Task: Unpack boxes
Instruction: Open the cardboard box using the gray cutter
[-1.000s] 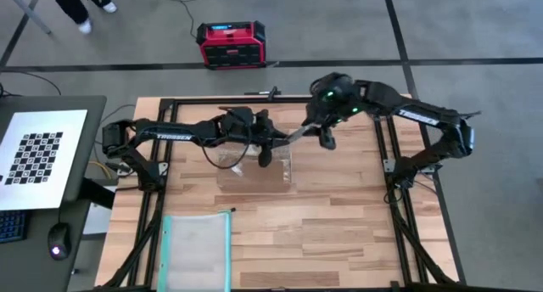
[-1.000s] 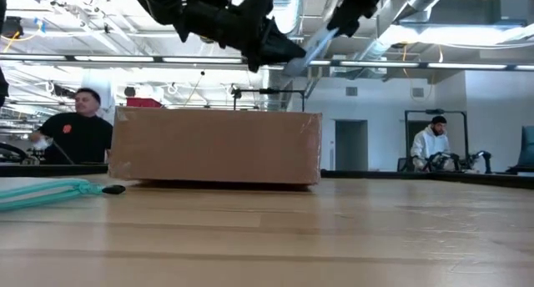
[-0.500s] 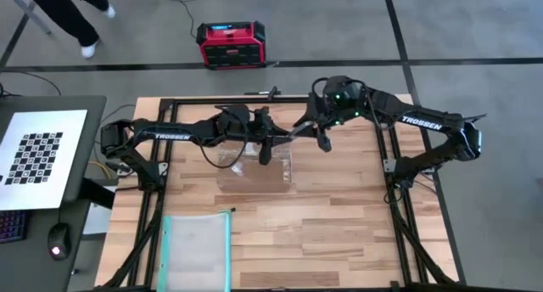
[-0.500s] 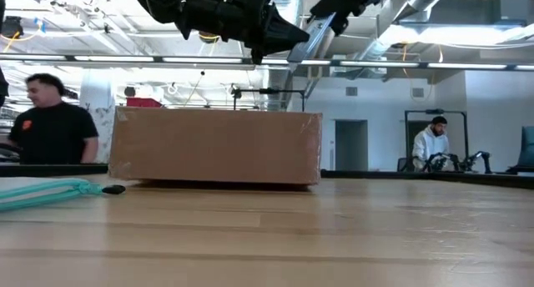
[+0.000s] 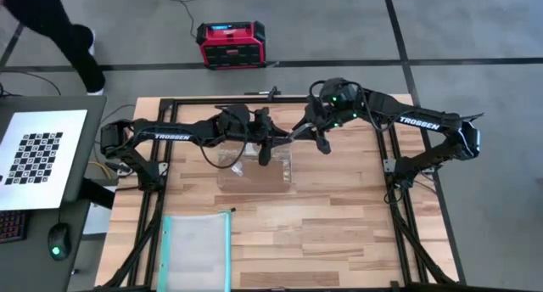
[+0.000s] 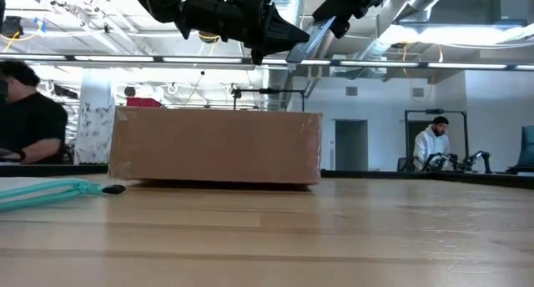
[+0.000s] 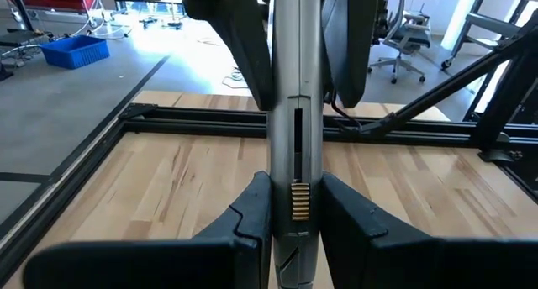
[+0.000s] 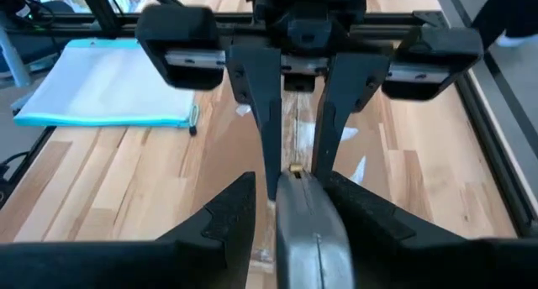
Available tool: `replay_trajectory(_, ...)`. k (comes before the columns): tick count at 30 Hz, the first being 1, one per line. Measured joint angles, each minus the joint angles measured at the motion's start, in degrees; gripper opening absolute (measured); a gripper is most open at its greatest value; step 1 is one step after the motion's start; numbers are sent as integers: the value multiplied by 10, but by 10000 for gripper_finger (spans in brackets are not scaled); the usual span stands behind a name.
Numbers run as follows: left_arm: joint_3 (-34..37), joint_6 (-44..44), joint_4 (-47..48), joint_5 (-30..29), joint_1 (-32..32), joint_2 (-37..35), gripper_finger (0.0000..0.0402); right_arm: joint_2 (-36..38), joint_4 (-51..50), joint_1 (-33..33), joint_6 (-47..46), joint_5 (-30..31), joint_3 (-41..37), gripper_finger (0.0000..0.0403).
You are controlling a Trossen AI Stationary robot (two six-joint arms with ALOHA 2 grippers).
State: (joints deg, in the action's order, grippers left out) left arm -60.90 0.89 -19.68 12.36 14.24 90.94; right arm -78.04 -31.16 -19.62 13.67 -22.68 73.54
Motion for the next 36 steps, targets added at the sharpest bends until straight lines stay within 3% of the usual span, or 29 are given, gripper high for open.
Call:
replay_trajectory(11, -3, 0, 10, -3, 4, -1, 53, 1, -36, -17, 3, 0, 5, 133)
replay_trajectory(25, -3, 6, 4, -4, 4, -2, 53, -1, 7, 1, 12, 2, 6, 132)
replay_trajectory(36, -5, 4, -8, -4, 3, -2, 53, 0, 4, 4, 14, 2, 0, 108)
